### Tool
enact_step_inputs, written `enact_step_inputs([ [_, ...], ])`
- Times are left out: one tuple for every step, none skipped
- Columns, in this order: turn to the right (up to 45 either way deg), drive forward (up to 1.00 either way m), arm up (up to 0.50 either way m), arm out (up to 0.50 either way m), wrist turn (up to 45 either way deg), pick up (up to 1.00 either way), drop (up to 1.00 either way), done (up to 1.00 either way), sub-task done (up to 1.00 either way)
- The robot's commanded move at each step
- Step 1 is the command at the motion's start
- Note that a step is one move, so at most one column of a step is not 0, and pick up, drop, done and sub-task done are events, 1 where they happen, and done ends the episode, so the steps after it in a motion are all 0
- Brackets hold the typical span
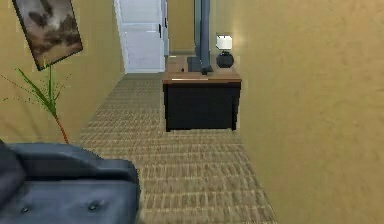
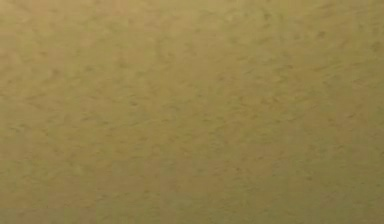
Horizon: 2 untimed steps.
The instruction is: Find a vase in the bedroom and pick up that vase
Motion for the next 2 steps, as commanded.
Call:
enact_step_inputs([
  [0.0,1.0,0.0,0.0,0.0,0.0,0.0,0.0,0.0],
  [-9.0,0.0,0.0,0.0,0.0,0.0,0.0,0.0,0.0],
])
